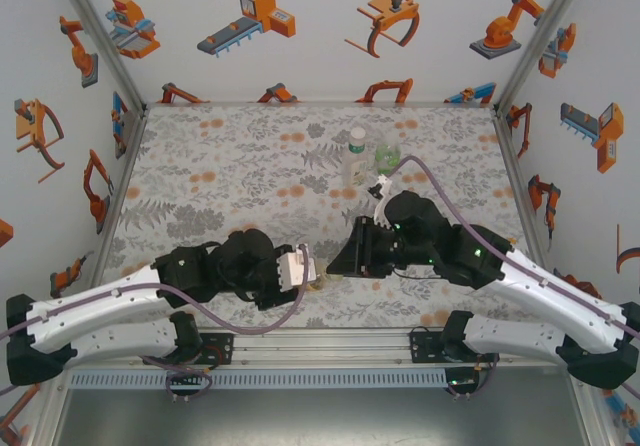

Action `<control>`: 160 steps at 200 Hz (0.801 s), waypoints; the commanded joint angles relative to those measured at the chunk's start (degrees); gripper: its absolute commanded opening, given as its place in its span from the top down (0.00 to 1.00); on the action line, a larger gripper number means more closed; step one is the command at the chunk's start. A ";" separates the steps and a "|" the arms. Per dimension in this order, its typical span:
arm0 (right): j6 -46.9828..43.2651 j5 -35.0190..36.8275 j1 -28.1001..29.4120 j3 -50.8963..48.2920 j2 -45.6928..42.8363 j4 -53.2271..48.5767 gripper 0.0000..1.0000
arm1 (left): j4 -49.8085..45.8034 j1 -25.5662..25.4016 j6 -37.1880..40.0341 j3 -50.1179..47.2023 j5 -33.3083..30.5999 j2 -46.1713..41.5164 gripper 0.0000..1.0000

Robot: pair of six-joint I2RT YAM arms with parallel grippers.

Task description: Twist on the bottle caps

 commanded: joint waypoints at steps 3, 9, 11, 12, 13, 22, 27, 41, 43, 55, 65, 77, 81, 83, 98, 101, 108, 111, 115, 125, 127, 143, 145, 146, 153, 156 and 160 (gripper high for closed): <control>-4.98 1.03 -0.78 1.53 0.33 -3.69 0.89 | 3.34 -0.23 -2.53 -2.49 -4.04 -3.40 1.00; -5.27 1.19 -1.13 1.57 0.50 -3.90 0.89 | 3.44 -0.23 -3.13 -2.81 -4.99 -4.21 1.00; -5.42 1.39 -1.28 1.49 0.63 -4.05 0.89 | 3.46 -0.23 -3.32 -2.96 -5.30 -4.42 1.00; -5.42 1.44 -1.32 1.45 0.66 -4.18 0.89 | 3.45 -0.23 -3.41 -2.99 -5.48 -4.58 1.00; -5.50 1.51 -1.38 1.47 0.77 -4.37 0.89 | 3.45 -0.19 -3.55 -3.04 -5.62 -4.74 1.00; -6.41 2.67 -1.92 1.60 1.46 -5.66 0.90 | 3.44 -0.14 -4.40 -3.49 -7.04 -5.90 1.00; -7.24 3.41 -2.06 1.74 2.10 -6.58 0.90 | 3.36 -0.14 -4.84 -3.73 -7.76 -6.62 1.00; -9.66 5.71 -2.72 1.82 4.38 -9.07 0.91 | 3.40 -0.14 -5.92 -4.25 -9.44 -8.56 1.00; -10.01 6.13 -2.82 1.77 4.83 -9.41 0.91 | 3.43 -0.12 -6.11 -4.36 -9.71 -8.87 1.00; -11.96 7.75 -3.66 1.52 7.53 -10.65 0.91 | 3.68 -0.05 -7.07 -4.67 -10.75 -10.63 1.00; -13.97 8.46 -4.75 0.94 10.04 -10.76 0.91 | 4.11 0.03 -7.98 -4.90 -11.53 -12.02 1.00; -16.89 9.15 -5.97 0.57 13.60 -10.63 0.91 | 4.56 0.27 -9.15 -5.20 -12.31 -13.46 1.00; -18.05 9.34 -6.35 0.60 14.87 -10.49 0.91 | 4.65 0.36 -9.52 -5.21 -12.49 -13.89 1.00; -18.79 9.43 -6.47 0.59 15.60 -10.40 0.91 | 4.67 0.33 -9.71 -5.21 -12.60 -14.16 1.00; -25.71 8.00 -7.15 0.82 20.47 -8.31 0.92 | 4.87 0.65 -10.84 -5.38 -13.02 -15.77 1.00; -27.24 8.28 -7.16 1.06 21.30 -8.05 0.94 | 4.85 0.71 -11.02 -5.39 -13.05 -16.13 0.99; -28.42 10.73 -7.14 1.07 23.26 -8.02 0.96 | 4.85 0.69 -11.34 -5.39 -13.03 -16.78 1.00; -28.56 11.40 -7.25 0.91 23.92 -7.69 0.96 | 4.89 0.71 -11.47 -5.39 -13.05 -17.01 1.00; -28.99 11.98 -7.36 0.38 24.68 -6.68 0.96 | 4.93 0.75 -11.50 -5.47 -13.04 -17.40 0.99; -30.90 11.86 -7.64 -0.99 26.35 -3.88 0.94 | 5.11 0.82 -11.74 -5.60 -13.09 -18.15 1.00; -31.17 11.86 -7.72 -1.24 26.60 -3.17 0.94 | 5.16 0.82 -11.82 -5.57 -13.10 -18.32 1.00; -31.69 11.01 -9.42 -1.90 29.68 -0.48 0.92 | 5.20 0.82 -11.94 -5.73 -13.14 -19.13 1.00; -31.67 10.97 -9.66 -1.93 30.14 -0.32 0.91 | 5.22 0.82 -11.99 -5.73 -13.18 -19.27 1.00; -31.68 10.93 -9.82 -1.93 30.36 -0.20 0.91 | 5.25 0.82 -12.01 -5.74 -13.12 -19.29 0.99; -31.84 10.58 -10.58 -2.10 31.76 0.79 0.91 | 5.21 0.80 -12.04 -5.67 -13.13 -19.33 0.99; -31.97 10.40 -10.85 -2.20 32.27 1.36 0.90 | 5.14 0.76 -12.10 -5.71 -13.13 -19.42 1.00; -32.16 10.18 -11.29 -2.49 32.99 2.19 0.90 | 5.11 0.82 -12.03 -5.74 -13.11 -19.41 0.99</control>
